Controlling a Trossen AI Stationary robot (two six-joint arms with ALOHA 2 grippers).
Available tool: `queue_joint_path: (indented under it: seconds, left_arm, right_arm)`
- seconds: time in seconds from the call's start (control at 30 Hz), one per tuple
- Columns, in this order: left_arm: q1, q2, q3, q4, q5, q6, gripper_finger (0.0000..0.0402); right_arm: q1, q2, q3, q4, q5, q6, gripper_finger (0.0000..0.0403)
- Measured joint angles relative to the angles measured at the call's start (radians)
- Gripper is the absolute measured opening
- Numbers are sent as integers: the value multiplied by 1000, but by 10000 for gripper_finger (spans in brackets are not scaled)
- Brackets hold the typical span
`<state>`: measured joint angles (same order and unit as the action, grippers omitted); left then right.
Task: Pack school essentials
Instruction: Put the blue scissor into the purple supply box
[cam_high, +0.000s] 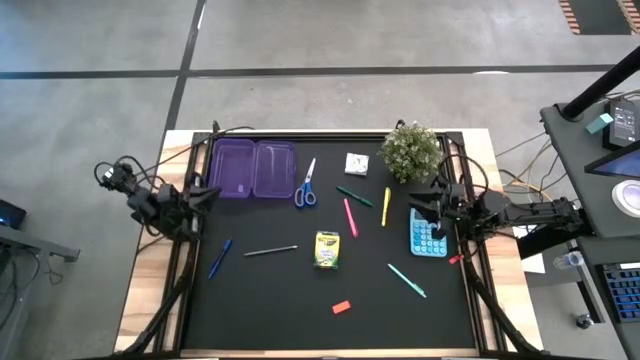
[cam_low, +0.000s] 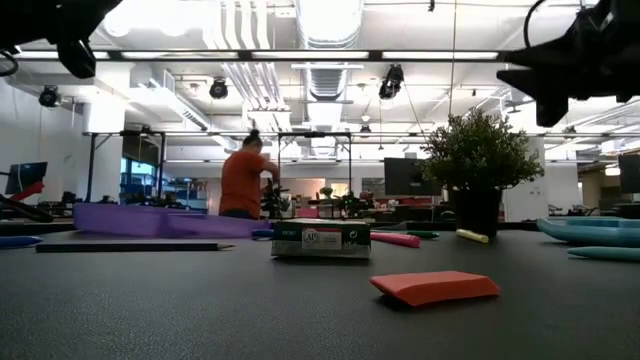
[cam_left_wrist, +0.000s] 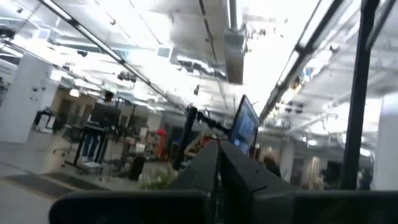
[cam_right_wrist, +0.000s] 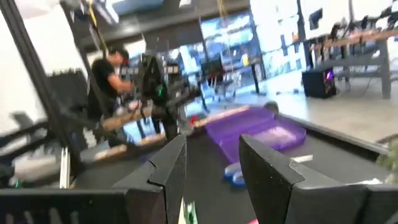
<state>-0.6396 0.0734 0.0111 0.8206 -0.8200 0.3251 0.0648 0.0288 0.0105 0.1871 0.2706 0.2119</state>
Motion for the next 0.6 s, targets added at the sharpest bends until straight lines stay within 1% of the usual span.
queue_joint_path:
  seconds: [0.07, 0.17, 0.27, 0.33, 0.4, 0.53, 0.6]
  left_arm:
    - [1, 8, 19, 26, 0, 3, 0]
    - [9, 34, 64, 42, 0, 3, 0]
    - [21, 100, 111, 36, -7, -3, 0]
    - [28, 160, 150, 37, -37, -6, 0]
    - [34, 233, 196, 41, -120, -7, 0]
    - [40, 400, 293, 36, -327, -32, 0]
    - [41, 484, 340, 36, -392, -34, 0]
  right_arm:
    - [0, 0, 0, 52, 30, -2, 137]
    - [0, 8, 0, 120, 48, -55, 137]
    - [0, 22, 0, 183, 51, -138, 137]
    - [0, 33, 1, 216, 64, -190, 137]
    - [0, 42, 6, 215, 83, -229, 136]
    - [0, 61, 44, 216, 98, -289, 126]
    - [0, 70, 66, 217, 97, -303, 118]
